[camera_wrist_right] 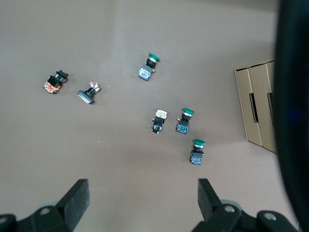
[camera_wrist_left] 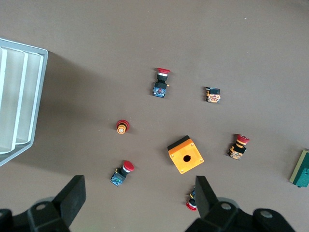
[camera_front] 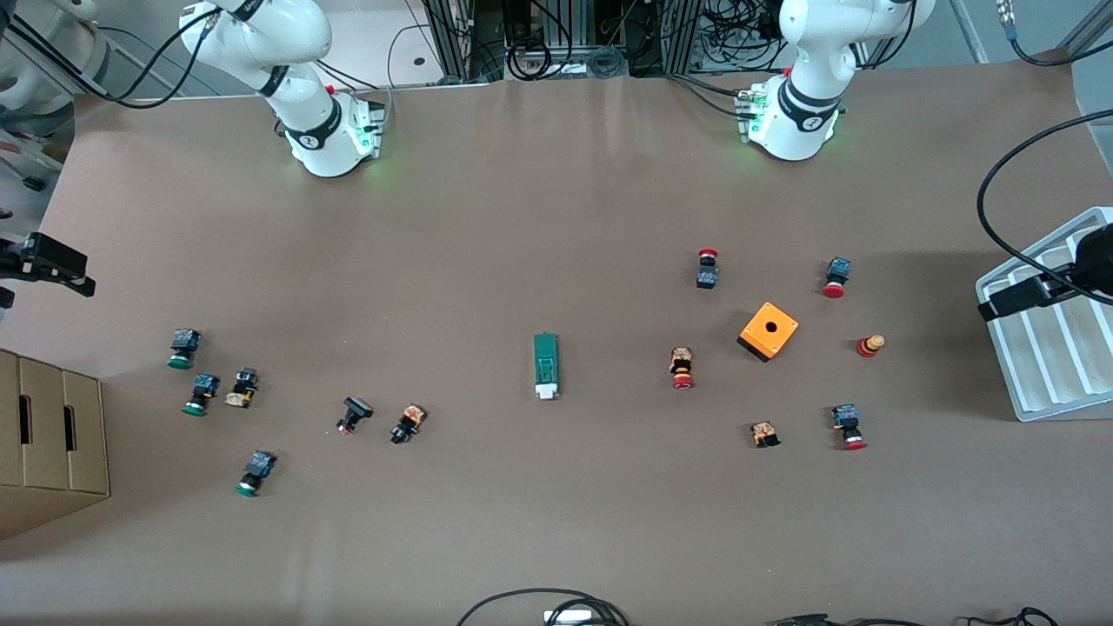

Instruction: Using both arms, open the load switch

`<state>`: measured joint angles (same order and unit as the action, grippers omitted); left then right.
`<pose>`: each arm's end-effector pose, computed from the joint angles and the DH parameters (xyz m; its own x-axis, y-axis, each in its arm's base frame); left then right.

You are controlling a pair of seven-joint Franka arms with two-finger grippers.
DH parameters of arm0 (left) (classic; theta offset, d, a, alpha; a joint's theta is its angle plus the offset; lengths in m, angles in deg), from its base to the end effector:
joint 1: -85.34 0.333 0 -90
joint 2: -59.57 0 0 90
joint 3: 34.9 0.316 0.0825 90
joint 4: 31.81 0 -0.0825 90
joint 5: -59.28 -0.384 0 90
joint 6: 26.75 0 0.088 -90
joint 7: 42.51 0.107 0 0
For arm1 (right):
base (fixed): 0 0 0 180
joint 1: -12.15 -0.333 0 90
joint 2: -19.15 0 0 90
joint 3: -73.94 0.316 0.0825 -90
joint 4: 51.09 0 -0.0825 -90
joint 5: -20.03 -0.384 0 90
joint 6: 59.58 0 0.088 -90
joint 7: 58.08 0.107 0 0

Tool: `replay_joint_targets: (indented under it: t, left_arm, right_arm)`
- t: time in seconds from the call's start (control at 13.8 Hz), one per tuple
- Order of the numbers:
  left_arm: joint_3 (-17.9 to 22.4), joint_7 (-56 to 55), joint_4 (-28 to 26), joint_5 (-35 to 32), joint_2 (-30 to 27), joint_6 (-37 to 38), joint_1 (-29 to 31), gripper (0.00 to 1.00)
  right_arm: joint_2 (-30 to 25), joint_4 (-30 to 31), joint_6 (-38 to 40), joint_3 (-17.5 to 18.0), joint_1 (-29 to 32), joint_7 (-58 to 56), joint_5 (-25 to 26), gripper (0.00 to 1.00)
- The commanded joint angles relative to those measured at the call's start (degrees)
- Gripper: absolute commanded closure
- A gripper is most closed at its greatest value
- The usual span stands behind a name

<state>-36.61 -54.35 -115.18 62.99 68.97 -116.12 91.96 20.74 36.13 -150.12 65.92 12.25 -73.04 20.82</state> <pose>0.6003 0.0460 0.5834 0.9552 0.2869 -0.0722 0.2911 -0.9551 0.0559 0.5589 -0.0800 0.6329 0.9925 0.1194 0.0249 0.1188 -0.9926 0.0249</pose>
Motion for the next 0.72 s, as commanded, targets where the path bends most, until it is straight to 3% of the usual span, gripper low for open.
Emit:
replay_joint_targets:
  t: [0.0,0.65]
  left_arm:
    - [-0.84,0.41,0.75,-4.22,0.00,-0.19,-1.69,0.00]
    - [-0.93,-0.29,0.67,-5.12,0.17,-0.36,-5.30,0.00]
  right_arm:
    - [-0.27,0.15,-0.33,-0.16,-0.10,0.02,-1.23,0.00]
    - [-0.19,0.23,-0.33,-0.16,-0.10,-0.07,-1.14,0.00]
